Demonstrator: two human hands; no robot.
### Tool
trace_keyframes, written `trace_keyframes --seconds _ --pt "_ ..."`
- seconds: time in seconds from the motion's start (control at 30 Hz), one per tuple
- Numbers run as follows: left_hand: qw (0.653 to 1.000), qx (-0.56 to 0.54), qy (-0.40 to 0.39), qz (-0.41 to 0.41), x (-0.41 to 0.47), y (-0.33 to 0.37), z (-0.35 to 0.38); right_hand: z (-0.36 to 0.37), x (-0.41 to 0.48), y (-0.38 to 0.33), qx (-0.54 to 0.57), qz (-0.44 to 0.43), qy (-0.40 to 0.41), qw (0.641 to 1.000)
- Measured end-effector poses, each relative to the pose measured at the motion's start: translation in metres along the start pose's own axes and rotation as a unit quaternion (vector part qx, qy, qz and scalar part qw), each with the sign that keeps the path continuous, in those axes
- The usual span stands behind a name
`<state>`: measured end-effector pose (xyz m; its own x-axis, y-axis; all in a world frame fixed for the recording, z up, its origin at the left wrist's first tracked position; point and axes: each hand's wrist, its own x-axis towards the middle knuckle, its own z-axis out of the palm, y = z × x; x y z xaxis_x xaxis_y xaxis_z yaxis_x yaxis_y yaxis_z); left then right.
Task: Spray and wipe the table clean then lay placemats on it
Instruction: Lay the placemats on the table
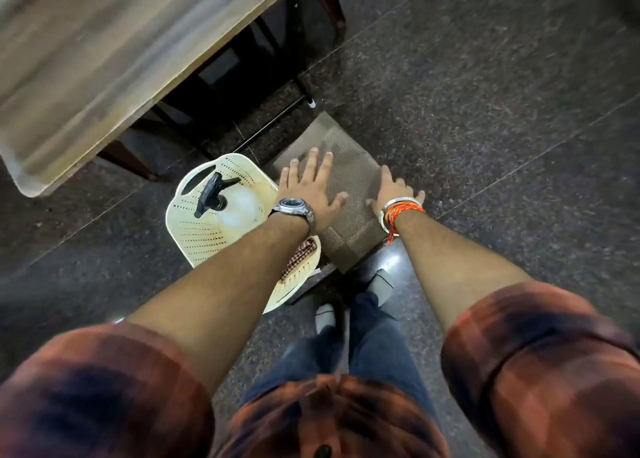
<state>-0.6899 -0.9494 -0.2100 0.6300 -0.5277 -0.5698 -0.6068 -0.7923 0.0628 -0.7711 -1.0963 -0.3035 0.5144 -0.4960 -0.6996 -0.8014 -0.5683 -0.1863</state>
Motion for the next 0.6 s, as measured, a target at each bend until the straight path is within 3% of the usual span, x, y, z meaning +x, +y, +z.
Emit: trace_keyframes --seconds 0.1,0.23,0.4,0.5,0.6 --pt "1.000 -0.014 -0.006 -0.014 -0.008 0.001 0.001 -0.005 -0.008 -0.001 0.020 -0.004 0.053 0.998" --pt "0.999 -0.033 0.009 -0.018 -0.017 0.004 -0.010 -0.017 -0.041 -0.015 0.114 -0.090 0.092 0.985" --pt "0.988 -0.112 0.100 -0.024 -0.018 0.019 -0.066 -0.069 -0.092 -0.034 0.187 -0.181 0.223 0.939" --pt "0.962 -0.179 0.204 -0.045 -0.011 0.024 -0.111 -0.108 -0.113 -0.027 0.184 -0.255 0.288 0.904" --pt "0.903 -0.270 0.309 -0.128 -0.003 0.022 -0.153 -0.143 -0.117 -0.014 0.191 -0.298 0.325 0.877"
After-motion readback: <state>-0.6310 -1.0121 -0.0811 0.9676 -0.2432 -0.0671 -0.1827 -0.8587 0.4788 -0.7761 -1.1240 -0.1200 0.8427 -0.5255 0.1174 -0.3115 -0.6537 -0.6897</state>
